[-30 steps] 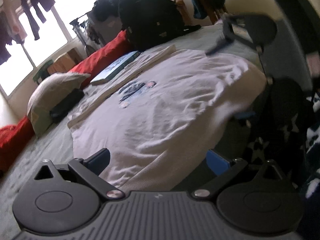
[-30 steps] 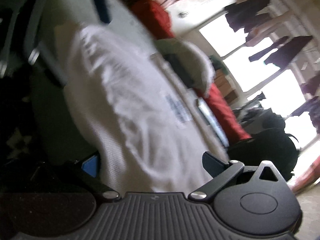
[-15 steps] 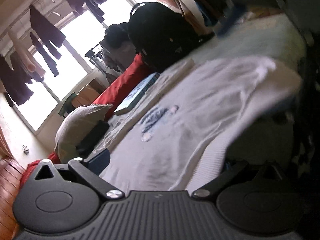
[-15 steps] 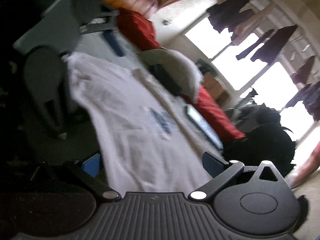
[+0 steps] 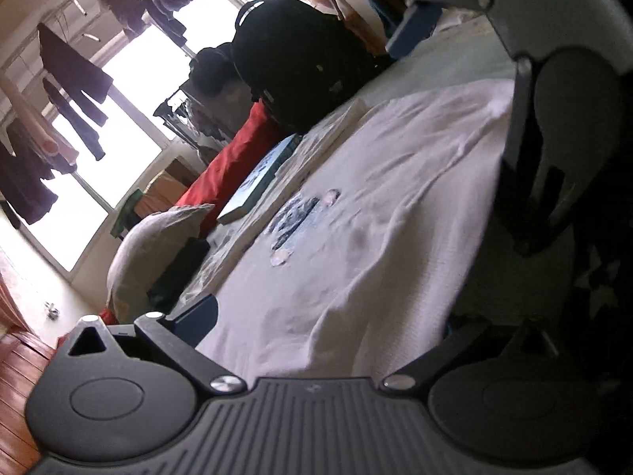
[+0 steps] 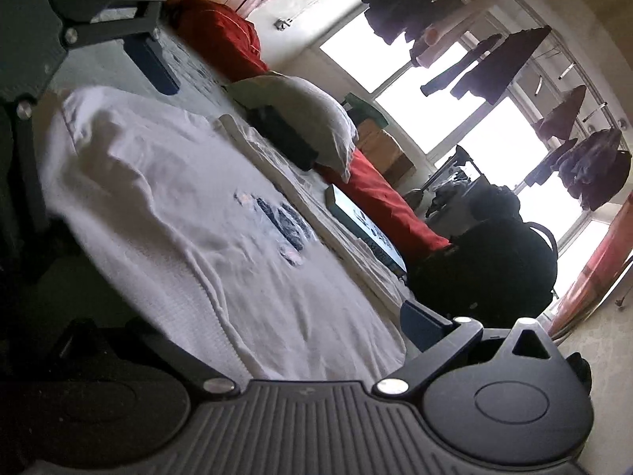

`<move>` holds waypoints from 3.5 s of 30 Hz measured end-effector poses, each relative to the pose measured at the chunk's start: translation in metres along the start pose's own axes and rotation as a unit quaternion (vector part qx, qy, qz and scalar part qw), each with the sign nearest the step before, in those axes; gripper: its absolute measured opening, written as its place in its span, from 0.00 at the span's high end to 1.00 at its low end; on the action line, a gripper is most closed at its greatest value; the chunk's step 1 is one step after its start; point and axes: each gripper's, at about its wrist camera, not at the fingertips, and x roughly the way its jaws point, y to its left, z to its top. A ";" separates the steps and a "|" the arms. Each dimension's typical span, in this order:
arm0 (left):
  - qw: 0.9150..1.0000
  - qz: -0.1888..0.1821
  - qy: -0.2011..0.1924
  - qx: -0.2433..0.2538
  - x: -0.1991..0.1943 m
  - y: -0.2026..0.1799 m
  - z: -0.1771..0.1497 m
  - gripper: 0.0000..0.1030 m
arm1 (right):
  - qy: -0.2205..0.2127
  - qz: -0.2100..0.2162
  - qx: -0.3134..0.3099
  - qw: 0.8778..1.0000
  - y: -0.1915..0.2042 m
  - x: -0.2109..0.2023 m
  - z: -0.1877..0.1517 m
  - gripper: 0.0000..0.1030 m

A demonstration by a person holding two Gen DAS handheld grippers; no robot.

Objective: Fold clothes

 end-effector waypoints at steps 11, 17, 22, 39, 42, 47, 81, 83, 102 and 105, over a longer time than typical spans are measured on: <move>0.998 0.052 0.020 -0.004 0.006 0.023 -0.016 0.01 | 0.048 -0.033 -0.004 0.998 -0.009 0.003 -0.037 0.00; 0.998 0.062 0.019 -0.005 0.002 0.027 -0.014 0.01 | 0.049 -0.059 0.016 0.997 -0.024 0.003 -0.044 0.00; 0.998 0.067 0.019 -0.008 0.004 0.037 -0.011 0.01 | 0.032 -0.082 0.009 0.996 -0.034 0.007 -0.037 0.00; 0.994 0.102 -0.002 0.040 0.046 0.079 0.020 0.01 | 0.014 -0.115 -0.005 0.993 -0.065 0.048 -0.014 0.00; 0.994 0.106 -0.001 0.038 0.062 0.089 0.026 0.00 | 0.010 -0.121 -0.006 0.993 -0.075 0.061 -0.009 0.00; 0.993 0.117 -0.001 0.034 0.091 0.104 0.036 0.00 | 0.009 -0.133 -0.006 0.991 -0.092 0.092 -0.001 0.00; 0.993 0.110 0.035 0.013 0.286 0.157 0.049 0.00 | 0.041 -0.126 0.010 0.991 -0.146 0.293 0.021 0.00; 0.994 0.098 0.044 0.017 0.297 0.153 0.045 0.00 | 0.056 -0.110 0.018 0.992 -0.145 0.304 0.015 0.00; 0.996 -0.041 0.062 -0.042 0.183 0.174 0.022 0.01 | 0.099 0.075 0.136 0.983 -0.178 0.225 -0.008 0.00; 0.983 -0.091 0.077 -0.142 0.176 0.185 0.018 0.01 | 0.100 0.101 0.175 0.974 -0.180 0.221 -0.007 0.00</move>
